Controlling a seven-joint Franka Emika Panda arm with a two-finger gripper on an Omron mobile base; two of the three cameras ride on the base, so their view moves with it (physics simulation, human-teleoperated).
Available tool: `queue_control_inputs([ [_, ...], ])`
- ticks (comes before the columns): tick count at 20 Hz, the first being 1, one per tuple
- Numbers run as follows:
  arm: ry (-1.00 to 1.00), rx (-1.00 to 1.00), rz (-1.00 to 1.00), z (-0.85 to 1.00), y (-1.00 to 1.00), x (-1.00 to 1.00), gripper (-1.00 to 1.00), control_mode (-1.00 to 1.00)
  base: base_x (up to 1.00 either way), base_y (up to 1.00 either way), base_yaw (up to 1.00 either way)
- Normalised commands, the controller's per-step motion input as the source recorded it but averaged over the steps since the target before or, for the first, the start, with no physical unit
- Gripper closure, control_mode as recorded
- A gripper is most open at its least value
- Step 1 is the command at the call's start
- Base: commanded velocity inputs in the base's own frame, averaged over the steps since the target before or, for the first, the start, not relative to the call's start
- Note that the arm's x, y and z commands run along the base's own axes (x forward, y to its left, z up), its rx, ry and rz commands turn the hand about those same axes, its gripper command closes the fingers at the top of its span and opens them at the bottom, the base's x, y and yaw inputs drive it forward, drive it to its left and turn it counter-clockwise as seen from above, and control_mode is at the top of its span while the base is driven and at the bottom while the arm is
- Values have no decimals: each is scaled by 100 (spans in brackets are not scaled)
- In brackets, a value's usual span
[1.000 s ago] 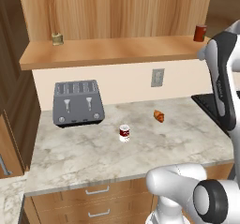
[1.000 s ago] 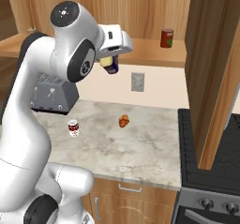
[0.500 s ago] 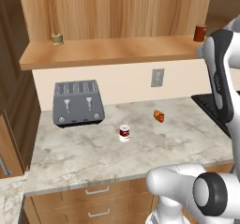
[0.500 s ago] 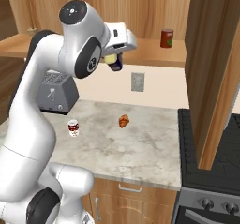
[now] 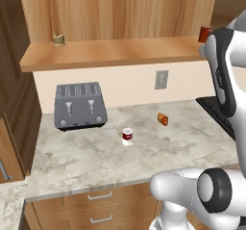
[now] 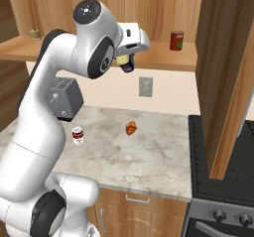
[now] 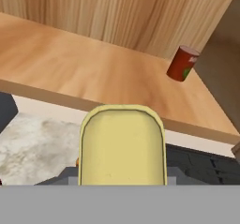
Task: Pick the cans from the counter and place them in their designated side in the cabinet.
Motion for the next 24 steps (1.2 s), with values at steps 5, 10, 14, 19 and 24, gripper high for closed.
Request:
queue_control_inputs([
  [5, 0, 0, 0, 1, -10, 23, 100, -100, 0, 0, 0],
  [10, 0, 0, 0, 3, -8, 21, 100, -100, 0, 0, 0],
  [14, 3, 0, 0, 5, -9, 15, 100, -100, 0, 0, 0],
  [19, 4, 0, 0, 0, -5, 15, 100, -100, 0, 0, 0],
  [24, 2, 0, 0, 0, 0, 20, 100, -100, 0, 0, 0],
])
